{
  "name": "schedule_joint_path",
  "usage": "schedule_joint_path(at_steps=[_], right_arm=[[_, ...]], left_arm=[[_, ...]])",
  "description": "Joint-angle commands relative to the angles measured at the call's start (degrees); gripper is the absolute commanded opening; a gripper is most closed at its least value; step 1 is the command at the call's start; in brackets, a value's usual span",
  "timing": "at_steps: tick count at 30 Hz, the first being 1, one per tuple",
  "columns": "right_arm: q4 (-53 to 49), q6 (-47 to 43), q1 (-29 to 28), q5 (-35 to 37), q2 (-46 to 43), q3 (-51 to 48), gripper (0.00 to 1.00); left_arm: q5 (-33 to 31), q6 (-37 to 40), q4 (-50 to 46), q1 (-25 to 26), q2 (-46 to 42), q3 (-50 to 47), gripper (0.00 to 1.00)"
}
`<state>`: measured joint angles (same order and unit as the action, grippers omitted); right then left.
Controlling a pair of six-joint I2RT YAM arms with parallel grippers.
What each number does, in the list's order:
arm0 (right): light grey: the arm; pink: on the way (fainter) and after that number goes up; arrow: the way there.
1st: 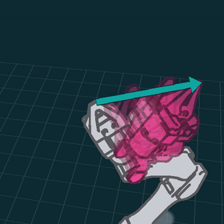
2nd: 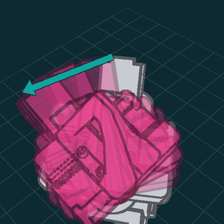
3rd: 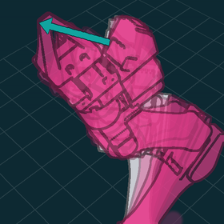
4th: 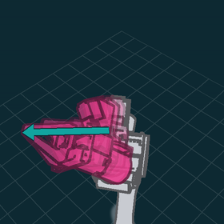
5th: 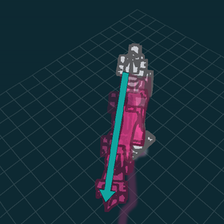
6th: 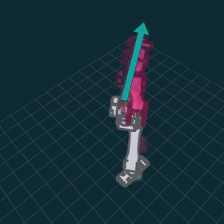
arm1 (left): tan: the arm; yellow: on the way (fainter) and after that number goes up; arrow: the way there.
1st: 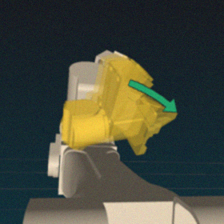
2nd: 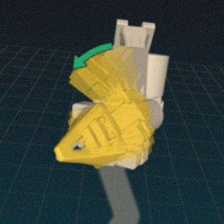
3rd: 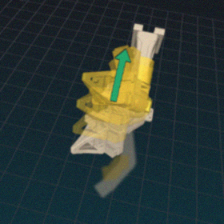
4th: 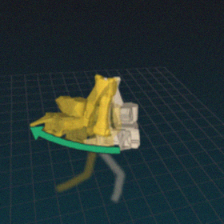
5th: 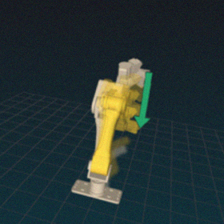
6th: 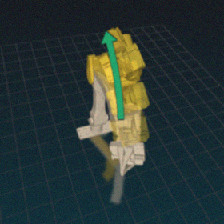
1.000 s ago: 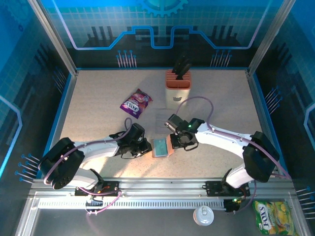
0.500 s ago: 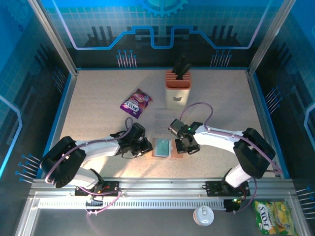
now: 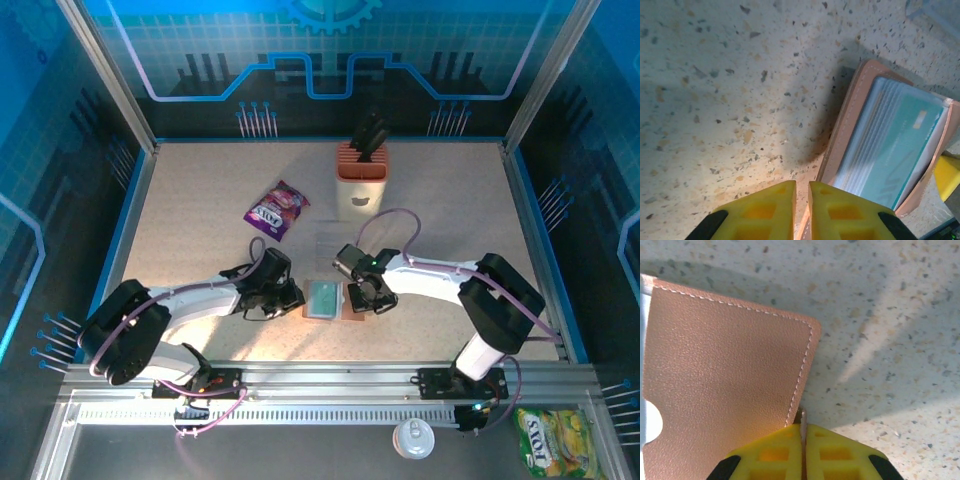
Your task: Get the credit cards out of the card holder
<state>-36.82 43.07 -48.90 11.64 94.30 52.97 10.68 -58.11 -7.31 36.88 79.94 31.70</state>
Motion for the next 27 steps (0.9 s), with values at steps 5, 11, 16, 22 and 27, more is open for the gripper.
schedule_joint_path(at_steps=[5, 11, 16, 22, 27], right_arm=[[2.1, 0.3, -3.3, -0.8, 2.6, 2.2, 0.06], [-2.5, -0.1, -3.3, 3.5, 2.7, 3.7, 0.06], [-4.9, -0.9, -3.1, 6.1, 1.9, 4.1, 0.1], [-5.3, -1.0, -3.0, 6.6, 1.8, 4.3, 0.15], [-5.5, -1.0, -3.0, 6.9, 1.6, 4.2, 0.16]], left_arm=[[0.4, 1.5, -0.9, -0.6, -2.6, -1.1, 0.16], [0.3, 1.6, -2.7, -0.7, -3.3, -0.4, 0.16], [-1.6, 1.7, -5.4, -0.7, -5.6, 0.5, 0.17], [0.3, 1.6, -4.1, -0.6, -4.3, 1.4, 0.17], [1.4, 1.0, -1.8, -0.5, -2.1, 1.3, 0.16]])
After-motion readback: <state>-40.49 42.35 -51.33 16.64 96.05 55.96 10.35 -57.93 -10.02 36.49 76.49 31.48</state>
